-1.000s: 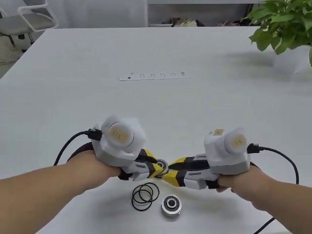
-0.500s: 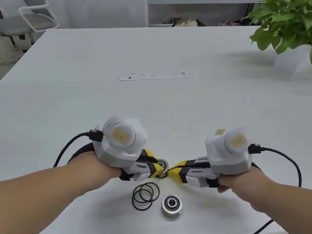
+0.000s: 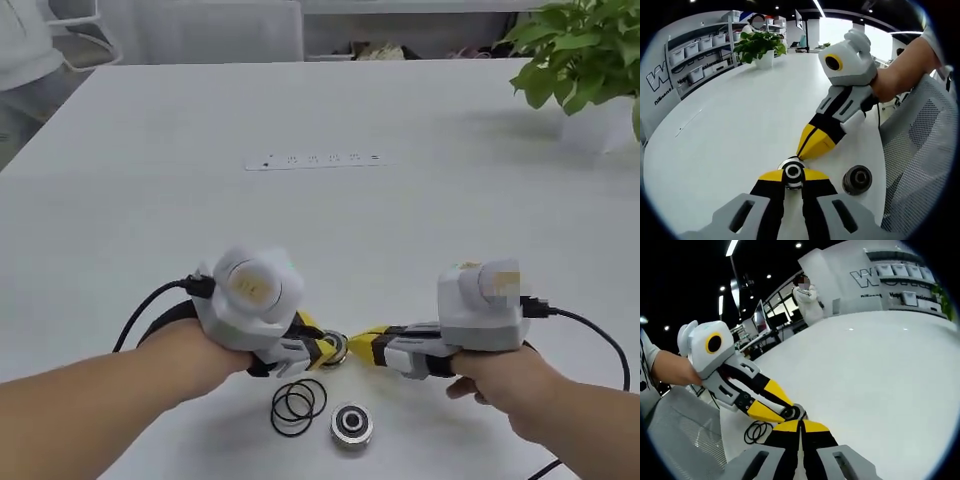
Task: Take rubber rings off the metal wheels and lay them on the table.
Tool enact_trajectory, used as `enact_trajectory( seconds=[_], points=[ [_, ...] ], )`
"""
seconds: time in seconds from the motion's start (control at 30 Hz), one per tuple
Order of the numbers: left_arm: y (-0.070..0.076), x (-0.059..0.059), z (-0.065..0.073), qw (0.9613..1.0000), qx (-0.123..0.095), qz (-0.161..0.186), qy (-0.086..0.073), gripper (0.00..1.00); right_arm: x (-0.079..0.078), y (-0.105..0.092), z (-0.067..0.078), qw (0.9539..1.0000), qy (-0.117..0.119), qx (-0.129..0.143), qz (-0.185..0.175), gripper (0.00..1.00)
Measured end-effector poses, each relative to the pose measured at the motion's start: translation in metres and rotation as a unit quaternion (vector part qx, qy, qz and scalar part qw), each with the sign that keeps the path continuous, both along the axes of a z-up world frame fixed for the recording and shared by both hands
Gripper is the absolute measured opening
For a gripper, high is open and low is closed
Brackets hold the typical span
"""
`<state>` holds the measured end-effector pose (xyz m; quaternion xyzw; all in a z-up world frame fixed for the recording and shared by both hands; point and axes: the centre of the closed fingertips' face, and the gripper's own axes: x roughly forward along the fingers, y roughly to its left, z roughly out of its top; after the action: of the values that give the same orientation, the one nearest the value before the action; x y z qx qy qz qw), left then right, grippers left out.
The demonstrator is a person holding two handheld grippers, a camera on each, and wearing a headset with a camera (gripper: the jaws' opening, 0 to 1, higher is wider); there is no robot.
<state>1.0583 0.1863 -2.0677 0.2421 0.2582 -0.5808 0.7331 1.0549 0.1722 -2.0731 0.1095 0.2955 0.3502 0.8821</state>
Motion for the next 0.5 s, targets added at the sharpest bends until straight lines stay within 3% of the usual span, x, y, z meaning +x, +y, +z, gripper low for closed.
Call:
enact_trajectory(
  seconds=[0.5],
  points=[
    [-0.0005, 0.0004, -0.0003, 1.0, -0.001, 0.005, -0.007, 0.07, -0.0021, 0.0087, 0.0081, 0.9997, -0.011, 0.015, 0.012, 0.0]
  ],
)
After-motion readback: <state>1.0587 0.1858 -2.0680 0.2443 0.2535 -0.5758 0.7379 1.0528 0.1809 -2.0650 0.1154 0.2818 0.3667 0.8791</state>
